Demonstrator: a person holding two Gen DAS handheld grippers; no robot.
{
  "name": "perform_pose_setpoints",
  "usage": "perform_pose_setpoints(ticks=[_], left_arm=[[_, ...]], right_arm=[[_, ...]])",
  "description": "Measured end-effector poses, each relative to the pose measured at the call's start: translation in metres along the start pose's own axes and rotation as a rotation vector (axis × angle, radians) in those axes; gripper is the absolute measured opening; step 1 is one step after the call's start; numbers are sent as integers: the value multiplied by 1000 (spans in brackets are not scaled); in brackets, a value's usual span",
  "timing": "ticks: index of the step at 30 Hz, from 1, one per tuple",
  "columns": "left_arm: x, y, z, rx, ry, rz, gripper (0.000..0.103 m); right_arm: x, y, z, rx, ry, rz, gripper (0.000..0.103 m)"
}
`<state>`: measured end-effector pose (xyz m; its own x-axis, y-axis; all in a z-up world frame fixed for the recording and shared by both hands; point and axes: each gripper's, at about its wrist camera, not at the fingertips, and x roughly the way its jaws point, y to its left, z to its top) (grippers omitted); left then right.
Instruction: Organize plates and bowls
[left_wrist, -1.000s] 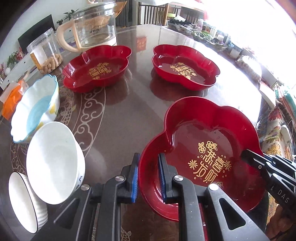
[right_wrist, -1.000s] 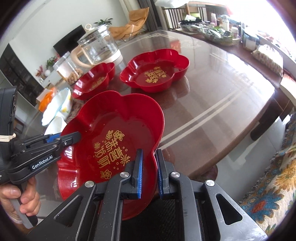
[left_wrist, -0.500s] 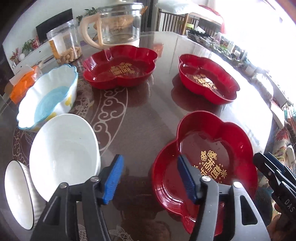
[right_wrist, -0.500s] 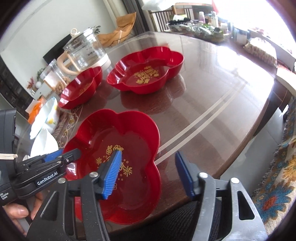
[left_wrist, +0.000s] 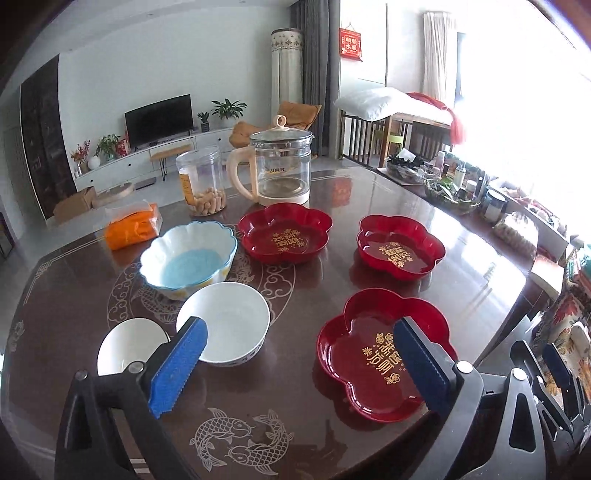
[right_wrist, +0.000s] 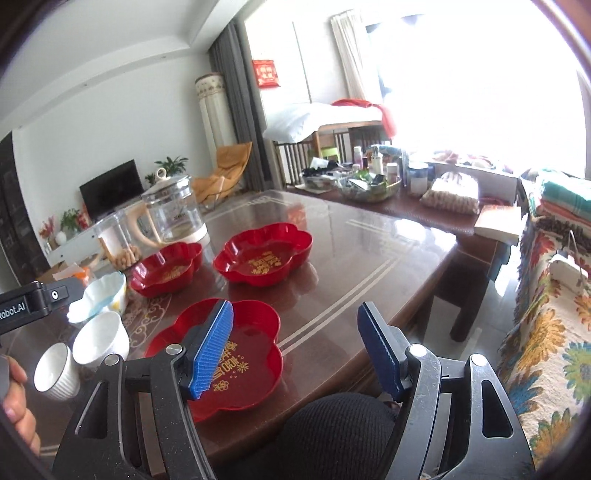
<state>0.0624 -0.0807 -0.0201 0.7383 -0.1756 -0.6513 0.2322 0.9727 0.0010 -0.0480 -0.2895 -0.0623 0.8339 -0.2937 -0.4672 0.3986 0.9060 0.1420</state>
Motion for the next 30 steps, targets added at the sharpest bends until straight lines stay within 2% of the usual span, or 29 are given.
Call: perform_pose_setpoints(ticks=[3,6,10,20,24,30], left_arm=[[1,0,-14,9,34,40,100],[2,3,-23,-9,62,47,100],[-10,7,-27,-11,42,71,100],[-32,15,-31,-1,4,106,100],[-35,19,-35,4,12,97,100],[-27,33,-40,-60,72,46,100]], right_arm=[[-4,-2,-9,1,8,1,74],[-15,-1,-9,-7,-36,8,74],[-27,9,-12,-59,-91,18,74],[-42,31,-19,-169,-139,19,74],[-42,32,-21,-180,-143,17,77],[-40,33,-21,-183,-133,12,78]])
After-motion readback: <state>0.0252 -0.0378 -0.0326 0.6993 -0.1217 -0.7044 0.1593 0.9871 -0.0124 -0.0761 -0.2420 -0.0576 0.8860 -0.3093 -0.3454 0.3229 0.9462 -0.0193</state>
